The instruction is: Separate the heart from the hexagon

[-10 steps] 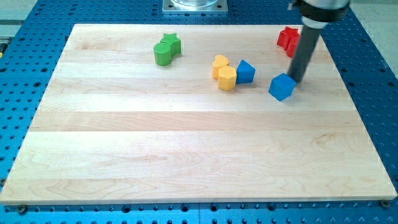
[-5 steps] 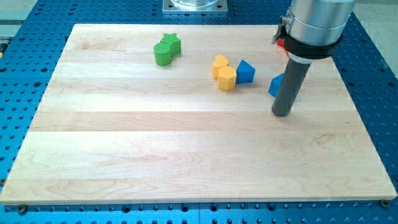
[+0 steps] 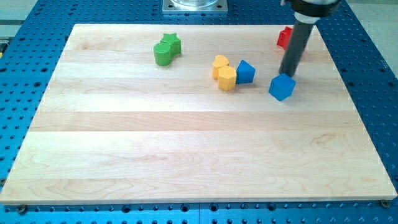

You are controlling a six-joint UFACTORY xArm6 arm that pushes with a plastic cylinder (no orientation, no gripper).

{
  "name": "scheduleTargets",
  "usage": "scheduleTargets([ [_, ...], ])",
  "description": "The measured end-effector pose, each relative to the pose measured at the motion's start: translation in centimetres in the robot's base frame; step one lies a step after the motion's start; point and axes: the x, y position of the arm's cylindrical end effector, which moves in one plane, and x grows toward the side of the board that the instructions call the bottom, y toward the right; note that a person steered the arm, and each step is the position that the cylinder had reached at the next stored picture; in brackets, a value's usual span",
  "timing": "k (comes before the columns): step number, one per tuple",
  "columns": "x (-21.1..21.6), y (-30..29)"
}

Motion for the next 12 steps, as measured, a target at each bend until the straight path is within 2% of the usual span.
scheduleTargets([
  [2,-0.6,-1.3],
  [3,-3.2,-5.7],
  [4,-3.5,-12.3],
  [5,-3.2,-14.6],
  [9,8.3,-14.5],
  [11,5.7,-13.7],
  [12,1.6,-12.4],
])
